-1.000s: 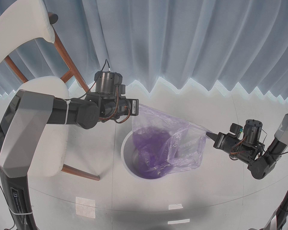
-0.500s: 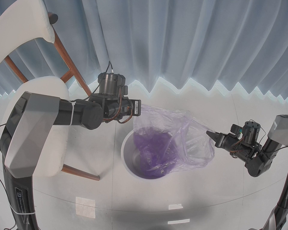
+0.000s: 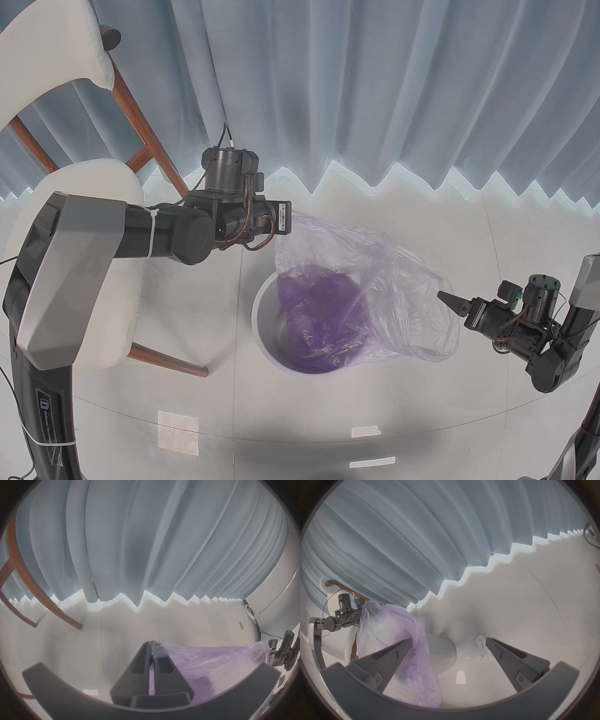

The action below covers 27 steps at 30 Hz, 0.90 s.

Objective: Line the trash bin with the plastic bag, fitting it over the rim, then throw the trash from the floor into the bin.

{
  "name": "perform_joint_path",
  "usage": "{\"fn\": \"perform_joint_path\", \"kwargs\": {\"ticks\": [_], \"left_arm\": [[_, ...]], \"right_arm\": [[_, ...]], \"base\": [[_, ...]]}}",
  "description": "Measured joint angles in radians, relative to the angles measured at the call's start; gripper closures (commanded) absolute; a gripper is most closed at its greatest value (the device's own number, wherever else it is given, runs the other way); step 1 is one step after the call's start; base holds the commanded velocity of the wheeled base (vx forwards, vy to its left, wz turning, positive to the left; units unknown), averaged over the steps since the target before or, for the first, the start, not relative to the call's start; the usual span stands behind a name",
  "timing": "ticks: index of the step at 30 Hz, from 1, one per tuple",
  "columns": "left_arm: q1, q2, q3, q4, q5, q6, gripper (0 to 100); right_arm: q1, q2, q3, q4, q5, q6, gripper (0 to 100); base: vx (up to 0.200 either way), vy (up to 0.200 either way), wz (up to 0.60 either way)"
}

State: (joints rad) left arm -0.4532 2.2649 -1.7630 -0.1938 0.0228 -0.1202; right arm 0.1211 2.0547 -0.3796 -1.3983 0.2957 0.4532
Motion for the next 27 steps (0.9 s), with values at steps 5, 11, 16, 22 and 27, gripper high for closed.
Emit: {"fn": "perform_joint_path", "kwargs": {"ticks": [5, 11, 16, 22, 27], "left_arm": [[0.020, 0.011, -0.013, -0.006, 0.001, -0.004, 0], [0.050, -0.001, -0.035, -0.030, 0.003, -0.037, 0], [0.060, -0.042, -0.046, -0.028, 0.004, -0.051, 0], [0.004, -0.115, -0.025, 0.076, -0.002, -0.052, 0], [-0.034, -0.155, -0.009, 0.138, -0.007, -0.052, 0]], "right_arm": [[-0.004, -0.008, 0.055, -0.048, 0.000, 0.003, 0], [-0.004, -0.008, 0.093, -0.067, 0.000, 0.005, 0], [0.000, 0.021, 0.093, -0.075, 0.002, 0.030, 0], [0.005, 0.086, 0.071, -0.122, 0.001, 0.076, 0], [0.029, 0.124, 0.061, -0.153, 0.000, 0.087, 100]], "base": [[0.000, 0.000, 0.00], [0.000, 0.000, 0.00], [0.000, 0.000, 0.00], [0.000, 0.000, 0.00], [0.000, 0.000, 0.00]]}}
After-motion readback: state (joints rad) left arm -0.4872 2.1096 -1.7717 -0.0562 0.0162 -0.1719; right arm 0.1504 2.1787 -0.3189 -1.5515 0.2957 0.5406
